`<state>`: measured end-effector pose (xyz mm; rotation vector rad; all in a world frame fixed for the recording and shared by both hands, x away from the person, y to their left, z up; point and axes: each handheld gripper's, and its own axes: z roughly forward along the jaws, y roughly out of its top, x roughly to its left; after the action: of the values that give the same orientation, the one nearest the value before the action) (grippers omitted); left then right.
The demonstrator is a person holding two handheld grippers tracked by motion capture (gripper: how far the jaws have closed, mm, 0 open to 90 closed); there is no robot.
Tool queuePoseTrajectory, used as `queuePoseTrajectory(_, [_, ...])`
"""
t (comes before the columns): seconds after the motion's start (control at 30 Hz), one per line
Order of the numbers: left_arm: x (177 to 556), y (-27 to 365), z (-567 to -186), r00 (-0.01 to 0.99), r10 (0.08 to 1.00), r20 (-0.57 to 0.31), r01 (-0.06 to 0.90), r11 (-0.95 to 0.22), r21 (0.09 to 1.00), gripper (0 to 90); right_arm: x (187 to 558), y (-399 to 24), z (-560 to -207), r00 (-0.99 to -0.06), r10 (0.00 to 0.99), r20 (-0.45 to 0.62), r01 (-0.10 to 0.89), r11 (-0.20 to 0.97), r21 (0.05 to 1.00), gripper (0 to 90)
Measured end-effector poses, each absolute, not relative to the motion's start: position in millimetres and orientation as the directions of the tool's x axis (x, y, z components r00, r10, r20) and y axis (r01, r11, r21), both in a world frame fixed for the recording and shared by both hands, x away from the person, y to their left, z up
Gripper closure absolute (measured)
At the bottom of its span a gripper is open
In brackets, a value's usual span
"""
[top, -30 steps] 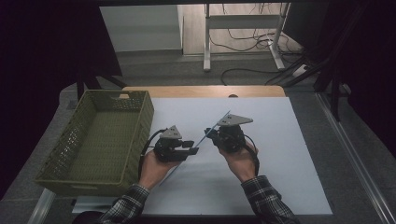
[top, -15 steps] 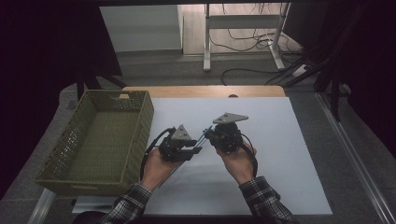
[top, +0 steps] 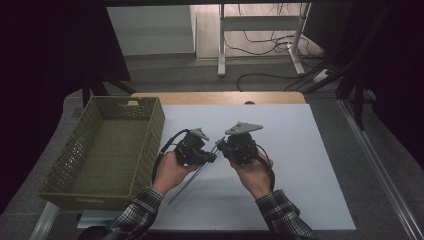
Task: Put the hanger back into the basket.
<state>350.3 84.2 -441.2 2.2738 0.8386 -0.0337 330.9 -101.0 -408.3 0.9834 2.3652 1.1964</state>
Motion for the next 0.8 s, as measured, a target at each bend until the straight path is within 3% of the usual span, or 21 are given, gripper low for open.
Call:
queuePoseTrajectory(0.17, [353.7,88.8,-442.8,0.773,0.541,-0.332,0.616,-0.514,0.596,87.1,331.6,-100.2,-408.8,-0.724,0.689,0.029,0.433,0.422,0.797,83.9])
queuePoseTrajectory(0.3, [357.5,98.7,-441.2,0.760,0.522,-0.387,0.638,-0.485,0.598,87.3,328.0,-105.9,-403.5,-0.724,0.690,0.024,0.414,0.406,0.815,70.0])
queuePoseTrajectory(0.37, [359.2,104.3,-440.0,0.749,0.516,-0.415,0.653,-0.469,0.595,87.3,326.8,-107.7,-402.1,-0.723,0.690,0.025,0.413,0.404,0.816,68.8])
queuePoseTrajectory(0.8, [359.2,137.2,-407.0,0.717,0.517,-0.467,0.680,-0.371,0.633,87.2,305.7,-156.7,-400.0,-0.714,0.697,0.069,0.453,0.384,0.804,49.5])
